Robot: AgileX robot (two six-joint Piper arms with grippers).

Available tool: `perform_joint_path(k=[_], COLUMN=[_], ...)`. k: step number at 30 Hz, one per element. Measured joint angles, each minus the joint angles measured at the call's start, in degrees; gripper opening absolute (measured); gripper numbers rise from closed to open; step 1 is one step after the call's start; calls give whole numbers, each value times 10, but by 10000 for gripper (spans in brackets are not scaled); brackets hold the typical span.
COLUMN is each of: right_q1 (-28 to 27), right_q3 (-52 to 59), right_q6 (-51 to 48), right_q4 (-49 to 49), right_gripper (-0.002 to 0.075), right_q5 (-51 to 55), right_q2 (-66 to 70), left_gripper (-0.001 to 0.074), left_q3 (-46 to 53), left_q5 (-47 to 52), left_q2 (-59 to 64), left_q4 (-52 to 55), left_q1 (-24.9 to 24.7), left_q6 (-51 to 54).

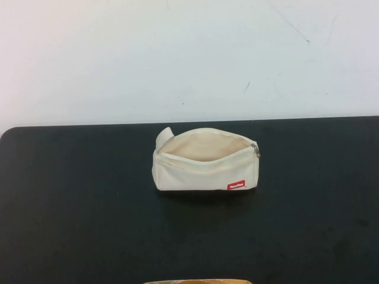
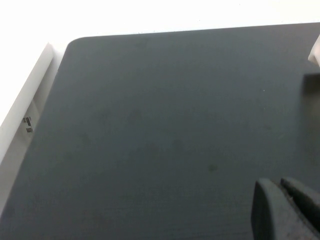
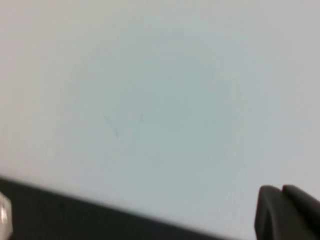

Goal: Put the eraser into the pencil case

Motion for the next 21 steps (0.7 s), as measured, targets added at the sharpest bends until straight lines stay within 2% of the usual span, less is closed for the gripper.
perform_joint_path(k=[5, 11, 14, 21], right_q1=[-21, -21, -22, -23], right_q3=[252, 451, 486, 490], right_q6=[2, 2, 19, 40], right_q4=[0, 1, 15, 26], right_gripper=[-1, -1, -1, -1], right_q5=[-120, -176, -157, -92], right_q2=[-121, -237, -241, -241], left_gripper=[-1, -1, -1, -1], left_q3=[0, 0, 0, 0], left_q5=[0, 0, 0, 0], left_q2=[0, 0, 0, 0], left_q4=[0, 0, 0, 0], left_q1=[0, 0, 0, 0], left_q6=[0, 0, 0, 0])
